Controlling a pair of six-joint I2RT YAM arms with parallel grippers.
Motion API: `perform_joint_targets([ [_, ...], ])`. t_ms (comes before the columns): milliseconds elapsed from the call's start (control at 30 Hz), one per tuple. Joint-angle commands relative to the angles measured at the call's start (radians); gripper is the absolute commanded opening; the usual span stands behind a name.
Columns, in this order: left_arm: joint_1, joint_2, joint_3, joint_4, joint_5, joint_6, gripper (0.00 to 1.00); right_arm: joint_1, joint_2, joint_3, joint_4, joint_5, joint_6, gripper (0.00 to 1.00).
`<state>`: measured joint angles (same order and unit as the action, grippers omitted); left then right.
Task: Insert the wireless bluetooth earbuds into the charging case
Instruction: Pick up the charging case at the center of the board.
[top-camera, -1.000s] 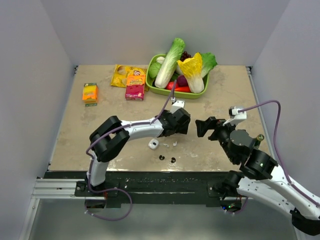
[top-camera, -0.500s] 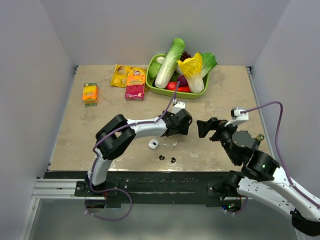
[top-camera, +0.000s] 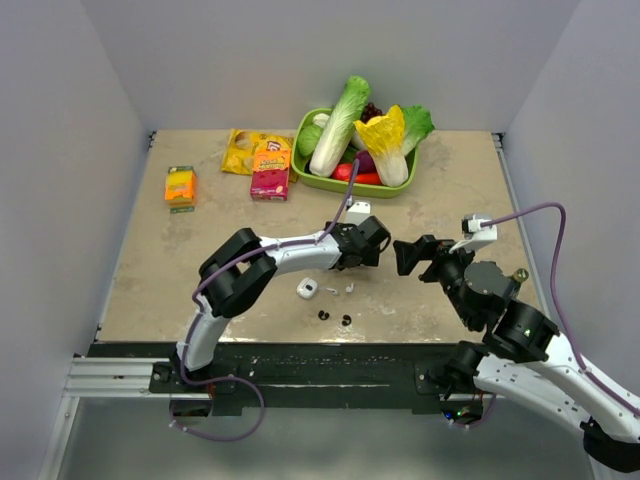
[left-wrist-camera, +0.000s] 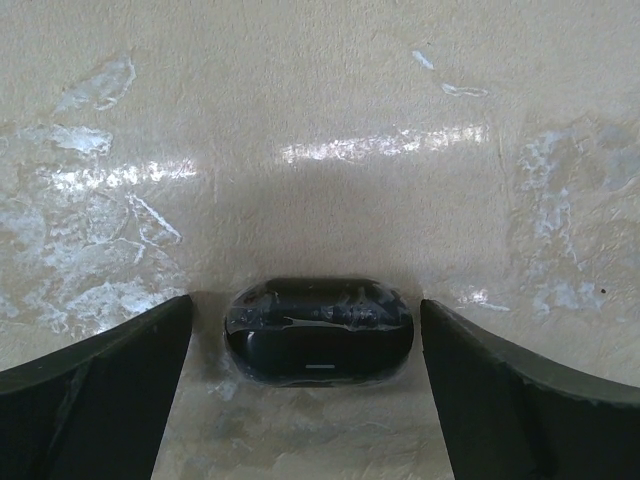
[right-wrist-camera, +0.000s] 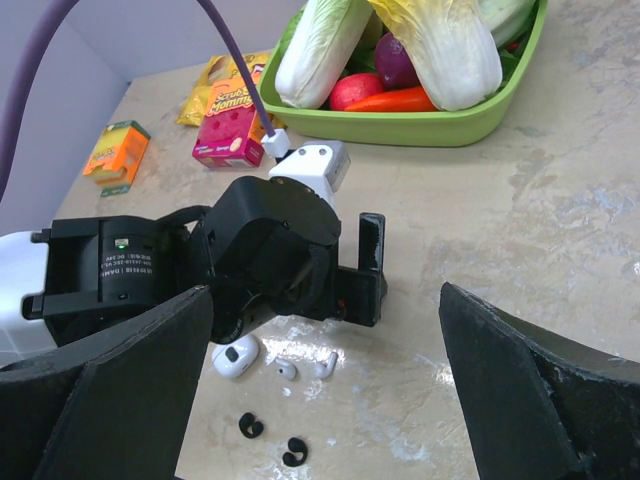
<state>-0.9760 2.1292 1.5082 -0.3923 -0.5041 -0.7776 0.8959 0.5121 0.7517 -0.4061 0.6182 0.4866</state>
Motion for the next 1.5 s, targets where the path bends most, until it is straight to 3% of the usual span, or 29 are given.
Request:
perform_joint_targets([
  [0, -0.01, 0.038, 0.029, -0.054, 0.004, -0.063, 1.0, 0.001, -0.004, 0.014, 0.004, 0.015, 0.006, 0.98],
  [433, -0.036, 0.057, 0.03, -0.102, -0.008, -0.1, 0.93, 0.001, -0.011, 0.006, 0.004, 0.011, 0.009, 0.98],
  [767, -0.043, 0.064, 0.03, -0.103, -0.007, -0.114, 0.8, 0.001, -0.03, 0.0, -0.002, 0.011, 0.01, 0.98],
  [1167, -0.039, 0.095, 0.063, -0.125, -0.008, -0.118, 0.89, 0.001, -0.029, -0.002, 0.0, 0.011, 0.007, 0.98],
  [1400, -0.038, 0.084, 0.038, -0.117, -0.007, -0.115, 0.76, 0.001, -0.03, -0.003, -0.002, 0.014, 0.007, 0.98],
  [1467, -0.039, 0.08, 0.03, -0.111, -0.007, -0.109, 0.67, 0.001, -0.03, -0.002, -0.002, 0.014, 0.009, 0.98],
])
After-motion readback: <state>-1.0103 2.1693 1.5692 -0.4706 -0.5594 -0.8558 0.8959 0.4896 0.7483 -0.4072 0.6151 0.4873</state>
